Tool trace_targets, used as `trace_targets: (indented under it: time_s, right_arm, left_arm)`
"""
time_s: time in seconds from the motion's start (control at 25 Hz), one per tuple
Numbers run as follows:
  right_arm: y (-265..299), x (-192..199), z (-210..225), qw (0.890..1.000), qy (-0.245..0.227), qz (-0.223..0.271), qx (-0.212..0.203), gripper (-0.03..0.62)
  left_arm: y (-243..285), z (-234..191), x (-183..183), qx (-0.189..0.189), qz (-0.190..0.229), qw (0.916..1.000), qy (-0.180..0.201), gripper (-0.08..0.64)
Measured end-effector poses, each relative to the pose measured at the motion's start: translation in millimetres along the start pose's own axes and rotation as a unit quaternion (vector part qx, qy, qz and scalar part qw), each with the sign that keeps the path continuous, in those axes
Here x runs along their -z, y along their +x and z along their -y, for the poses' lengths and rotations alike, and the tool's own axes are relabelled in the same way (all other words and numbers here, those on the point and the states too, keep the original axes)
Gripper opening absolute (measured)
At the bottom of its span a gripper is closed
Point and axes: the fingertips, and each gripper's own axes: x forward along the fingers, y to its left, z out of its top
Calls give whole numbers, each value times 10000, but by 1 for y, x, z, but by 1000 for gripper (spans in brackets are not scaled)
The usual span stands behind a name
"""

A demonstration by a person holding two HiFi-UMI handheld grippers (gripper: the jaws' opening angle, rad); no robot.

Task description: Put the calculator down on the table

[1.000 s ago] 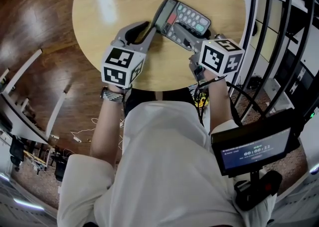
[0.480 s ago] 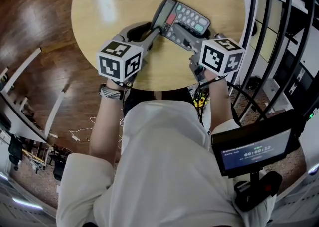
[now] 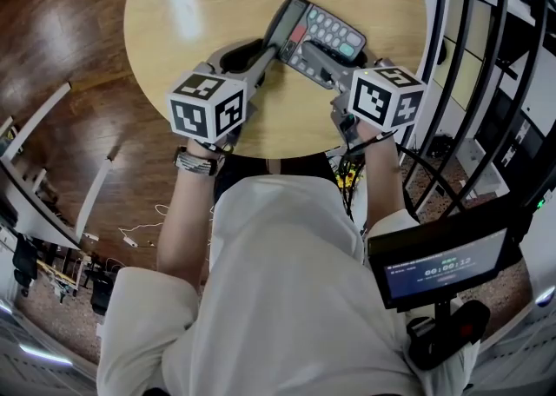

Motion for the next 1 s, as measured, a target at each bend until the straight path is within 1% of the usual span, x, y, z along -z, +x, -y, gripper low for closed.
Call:
trace_targets:
  time_s: [0.28,0.64,0.84,1.0]
  right_arm:
    - [-1,1,0,10000,13,-29,16,225]
    - [-4,4,3,9999,37,-107,23,225]
    - [-4,6,3,9998,116,-123,-44,225]
    - [-4,7,2,9997,152,-136,-101,226]
  left_arm:
    - [0,0,-1,-17,-37,9999,92,94]
    - [1,1,0,-46,-20,9999,117,86]
    - [-2,2,-1,-85,-46,9997,242,77]
    - [-4,-1,-2,-76,-9,9998,194,75]
